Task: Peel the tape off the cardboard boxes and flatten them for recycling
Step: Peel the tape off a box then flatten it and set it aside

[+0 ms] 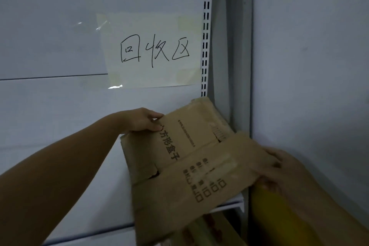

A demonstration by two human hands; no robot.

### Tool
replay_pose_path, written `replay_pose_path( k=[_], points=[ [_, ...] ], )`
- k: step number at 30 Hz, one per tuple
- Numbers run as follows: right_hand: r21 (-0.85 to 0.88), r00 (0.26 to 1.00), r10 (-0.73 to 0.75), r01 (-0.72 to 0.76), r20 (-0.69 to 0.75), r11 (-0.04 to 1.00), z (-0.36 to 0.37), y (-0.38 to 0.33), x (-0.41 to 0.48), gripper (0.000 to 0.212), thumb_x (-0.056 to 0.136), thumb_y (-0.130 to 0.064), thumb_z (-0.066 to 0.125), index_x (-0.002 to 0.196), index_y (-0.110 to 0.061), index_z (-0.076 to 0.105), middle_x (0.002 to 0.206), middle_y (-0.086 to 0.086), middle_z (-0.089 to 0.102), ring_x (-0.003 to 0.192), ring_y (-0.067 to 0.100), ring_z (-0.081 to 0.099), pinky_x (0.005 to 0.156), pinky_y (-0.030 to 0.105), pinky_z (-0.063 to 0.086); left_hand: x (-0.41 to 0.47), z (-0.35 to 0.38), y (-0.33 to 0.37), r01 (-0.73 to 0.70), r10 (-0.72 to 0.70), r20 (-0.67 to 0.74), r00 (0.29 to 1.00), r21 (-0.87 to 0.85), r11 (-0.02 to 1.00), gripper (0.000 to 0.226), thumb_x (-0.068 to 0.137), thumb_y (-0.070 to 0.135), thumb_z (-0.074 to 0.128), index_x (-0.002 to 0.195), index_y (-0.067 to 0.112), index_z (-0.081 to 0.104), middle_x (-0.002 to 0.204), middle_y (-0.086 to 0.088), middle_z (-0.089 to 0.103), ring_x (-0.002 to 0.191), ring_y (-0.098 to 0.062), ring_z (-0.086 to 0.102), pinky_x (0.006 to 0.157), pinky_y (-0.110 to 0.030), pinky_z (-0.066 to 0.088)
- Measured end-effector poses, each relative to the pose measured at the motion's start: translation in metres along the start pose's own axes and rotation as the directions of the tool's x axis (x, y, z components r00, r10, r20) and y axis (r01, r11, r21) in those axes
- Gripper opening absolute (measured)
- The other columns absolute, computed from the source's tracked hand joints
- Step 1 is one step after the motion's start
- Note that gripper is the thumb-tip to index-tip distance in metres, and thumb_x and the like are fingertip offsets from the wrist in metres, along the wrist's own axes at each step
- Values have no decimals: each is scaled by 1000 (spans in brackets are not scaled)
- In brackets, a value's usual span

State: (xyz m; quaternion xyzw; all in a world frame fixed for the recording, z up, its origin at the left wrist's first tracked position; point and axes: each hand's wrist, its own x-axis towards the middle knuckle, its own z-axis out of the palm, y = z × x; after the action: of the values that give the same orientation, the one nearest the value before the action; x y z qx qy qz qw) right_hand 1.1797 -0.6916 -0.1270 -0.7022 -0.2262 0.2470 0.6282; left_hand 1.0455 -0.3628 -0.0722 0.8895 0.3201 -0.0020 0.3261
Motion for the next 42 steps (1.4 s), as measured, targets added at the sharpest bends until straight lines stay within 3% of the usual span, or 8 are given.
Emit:
replay_pose_path(
  k=[6,10,13,17,28,36,39,42],
  points=[
    [-633,987,60,47,146,773,9,17,-1,33,72,-41,75,90,-21,57,86,0,66,72,13,63,71,36,52,12,50,15,-76,270,-201,942,656,751,53,90,36,56,140,24,42,139,-5,42,133,-27,33,109,-41,32],
    [-802,968,-228,215,101,558,25,2,6,42,91,-42,53,128,-26,44,125,-11,40,116,12,45,93,24,37,-7,90,-3,-112,106,46,993,614,781,67,93,64,21,148,26,21,152,-2,24,143,-26,15,114,-51,17],
    [-781,860,-395,477,322,404,71,-13,19,45,97,-37,45,140,-26,38,148,-8,25,139,14,22,106,19,16,4,100,-15,-105,115,20,993,588,802,71,92,65,9,152,27,2,160,-3,0,147,-24,-5,117,-50,0],
    [-871,893,-123,450,433,197,115,1,69,55,99,-48,28,150,-29,17,159,2,-9,146,21,-11,118,48,1,17,103,-16,-83,135,-46,990,581,810,66,95,60,9,152,27,2,160,-3,1,147,-24,-2,117,-49,1],
    [-900,929,-2,358,370,248,121,22,97,57,98,-56,13,150,-36,2,158,-6,-12,145,13,-11,117,46,-5,22,102,-20,-90,171,-89,981,571,816,62,97,56,9,152,27,3,160,-3,-1,147,-23,-5,117,-49,-1],
    [-902,932,6,349,362,254,121,23,94,59,98,-54,14,151,-29,9,160,0,-6,146,22,-4,116,52,1,-6,88,-10,-127,265,-167,950,567,814,46,100,43,32,141,26,42,151,3,35,140,-15,25,115,-32,9],
    [-928,930,122,320,346,188,129,11,102,61,96,-51,19,150,-24,13,159,7,4,145,31,8,113,55,15,-24,86,-11,-84,215,-199,956,518,852,43,101,40,33,140,26,45,150,5,36,140,-14,25,114,-30,13],
    [-944,972,112,166,205,284,136,-7,102,54,88,-44,49,133,-15,44,142,13,42,126,30,43,106,45,36,-48,88,-14,-7,87,-165,982,433,901,43,100,42,32,137,25,47,145,0,40,134,-19,33,110,-36,27]
  ],
)
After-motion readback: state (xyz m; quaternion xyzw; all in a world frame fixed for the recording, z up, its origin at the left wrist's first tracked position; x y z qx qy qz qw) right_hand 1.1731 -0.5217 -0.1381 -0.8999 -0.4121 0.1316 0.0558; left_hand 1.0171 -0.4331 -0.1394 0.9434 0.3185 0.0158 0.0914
